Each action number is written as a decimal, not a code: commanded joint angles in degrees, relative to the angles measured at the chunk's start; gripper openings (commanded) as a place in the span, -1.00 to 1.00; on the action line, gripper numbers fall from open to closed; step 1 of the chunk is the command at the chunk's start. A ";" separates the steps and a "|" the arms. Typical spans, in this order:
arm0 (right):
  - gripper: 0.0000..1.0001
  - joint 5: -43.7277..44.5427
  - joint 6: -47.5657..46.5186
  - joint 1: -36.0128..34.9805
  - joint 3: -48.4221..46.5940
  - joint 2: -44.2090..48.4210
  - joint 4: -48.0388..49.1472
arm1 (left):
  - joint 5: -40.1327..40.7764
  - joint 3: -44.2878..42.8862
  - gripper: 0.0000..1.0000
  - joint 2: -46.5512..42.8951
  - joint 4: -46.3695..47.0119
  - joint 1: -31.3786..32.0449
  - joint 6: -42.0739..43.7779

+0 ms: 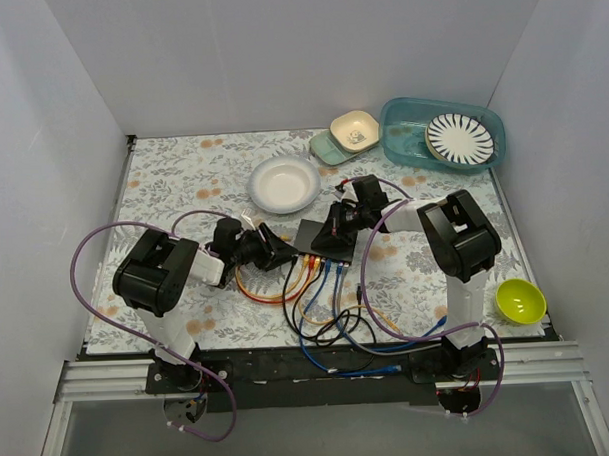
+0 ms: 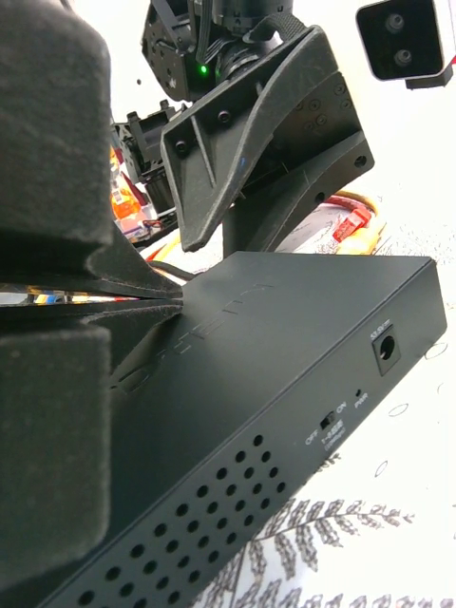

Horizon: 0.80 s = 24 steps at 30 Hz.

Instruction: Pull the plug from the switch port

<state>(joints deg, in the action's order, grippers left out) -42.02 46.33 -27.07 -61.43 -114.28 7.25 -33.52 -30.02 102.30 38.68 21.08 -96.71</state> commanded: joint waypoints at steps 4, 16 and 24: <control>-0.92 5.19 -2.47 -0.26 -0.45 -3.32 -5.22 | -2.96 1.19 -0.21 1.32 1.14 -0.43 1.61; -0.91 5.28 -2.38 -0.26 -0.27 -3.32 -5.22 | -1.20 -1.97 -0.36 3.69 -2.20 -0.43 0.91; -0.92 5.19 -2.47 -0.18 0.08 -3.49 -5.05 | -0.32 -4.17 -0.53 4.84 -4.40 -0.43 1.52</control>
<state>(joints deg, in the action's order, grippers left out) -42.37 46.33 -27.07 -62.11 -114.80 6.90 -36.69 -32.67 105.73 37.54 20.73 -96.66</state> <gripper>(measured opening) 0.046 0.266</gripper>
